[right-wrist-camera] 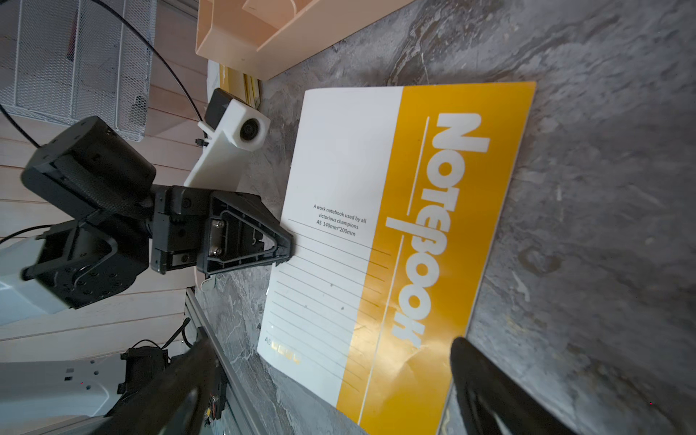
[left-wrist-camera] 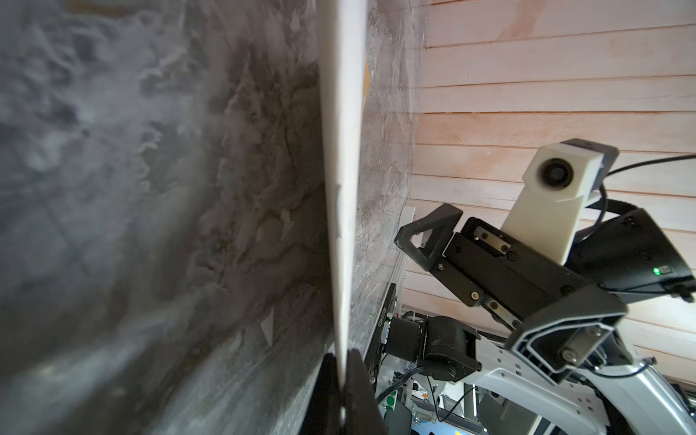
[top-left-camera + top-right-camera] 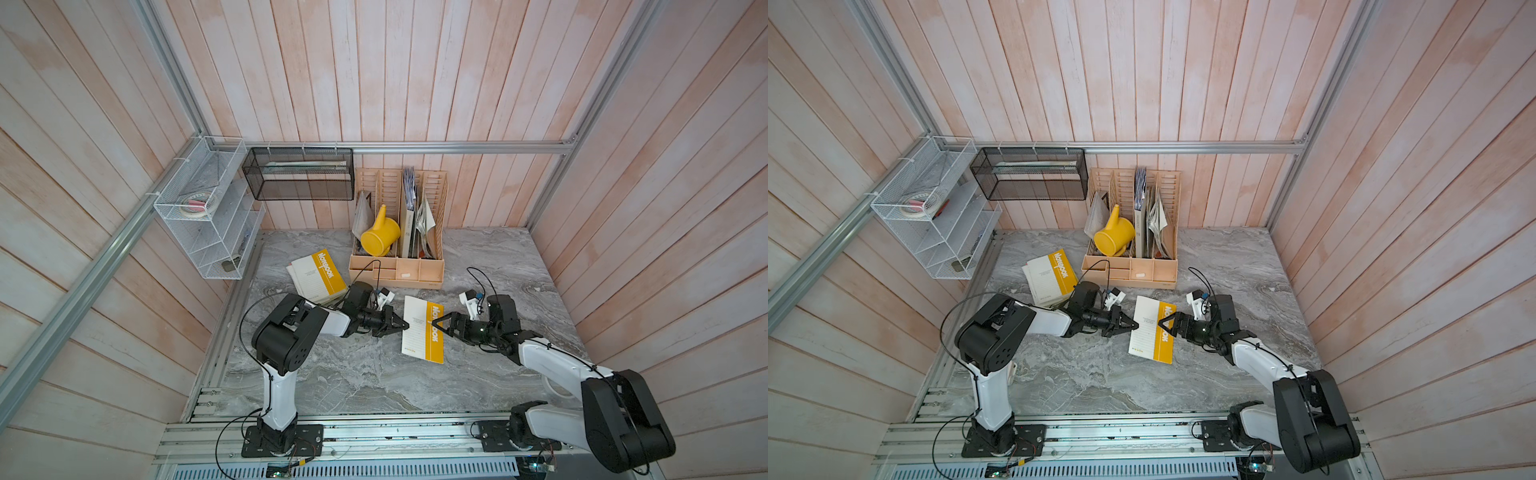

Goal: Close the notebook
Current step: Pick up the notebook from the center of the board.

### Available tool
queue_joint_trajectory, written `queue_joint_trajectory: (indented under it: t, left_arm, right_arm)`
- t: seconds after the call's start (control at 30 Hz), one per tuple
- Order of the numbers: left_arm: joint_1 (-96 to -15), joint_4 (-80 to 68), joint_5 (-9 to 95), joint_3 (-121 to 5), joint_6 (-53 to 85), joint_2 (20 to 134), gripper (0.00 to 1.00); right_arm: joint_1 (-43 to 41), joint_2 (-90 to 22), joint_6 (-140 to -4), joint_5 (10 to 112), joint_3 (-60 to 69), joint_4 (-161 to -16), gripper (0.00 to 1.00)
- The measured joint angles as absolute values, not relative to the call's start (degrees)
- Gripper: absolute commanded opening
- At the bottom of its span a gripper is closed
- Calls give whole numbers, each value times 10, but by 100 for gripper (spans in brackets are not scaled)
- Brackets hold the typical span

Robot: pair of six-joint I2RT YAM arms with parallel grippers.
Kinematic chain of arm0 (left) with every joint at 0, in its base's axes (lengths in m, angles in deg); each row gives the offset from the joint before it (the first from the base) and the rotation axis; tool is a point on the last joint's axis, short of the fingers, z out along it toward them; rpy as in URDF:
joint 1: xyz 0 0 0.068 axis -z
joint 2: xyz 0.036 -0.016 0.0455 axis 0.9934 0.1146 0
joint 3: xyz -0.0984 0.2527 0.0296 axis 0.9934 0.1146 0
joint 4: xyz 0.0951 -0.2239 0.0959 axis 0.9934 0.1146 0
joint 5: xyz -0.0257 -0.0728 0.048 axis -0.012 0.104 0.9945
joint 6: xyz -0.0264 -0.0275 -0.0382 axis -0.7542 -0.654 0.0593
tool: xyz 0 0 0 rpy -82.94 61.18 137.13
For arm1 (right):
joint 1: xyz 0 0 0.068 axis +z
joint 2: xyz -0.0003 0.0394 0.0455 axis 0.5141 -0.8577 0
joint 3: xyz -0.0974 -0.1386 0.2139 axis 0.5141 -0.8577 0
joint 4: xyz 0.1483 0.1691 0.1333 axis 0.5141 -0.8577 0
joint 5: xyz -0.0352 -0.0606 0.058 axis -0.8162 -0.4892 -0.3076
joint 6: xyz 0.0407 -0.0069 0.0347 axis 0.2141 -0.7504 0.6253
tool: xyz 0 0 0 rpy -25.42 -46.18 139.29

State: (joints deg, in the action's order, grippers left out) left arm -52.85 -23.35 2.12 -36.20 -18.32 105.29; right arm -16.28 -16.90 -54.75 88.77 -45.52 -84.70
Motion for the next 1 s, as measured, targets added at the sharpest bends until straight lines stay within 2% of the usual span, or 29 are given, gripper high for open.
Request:
queue_joint_trajectory:
  t: [0.4,0.77,1.0]
  left_arm:
    - [-539,-68,65,-365,-107,936,0]
    - [-593,38,79,-360,-62,812,0]
    - [-654,115,81,-361,-30,741,0]
  right_arm:
    - [-149,-148,-547,886,-437,-882,98]
    - [-110,-163,-536,886,-419,-878,98]
    - [-104,-167,-534,887,-399,-875,98]
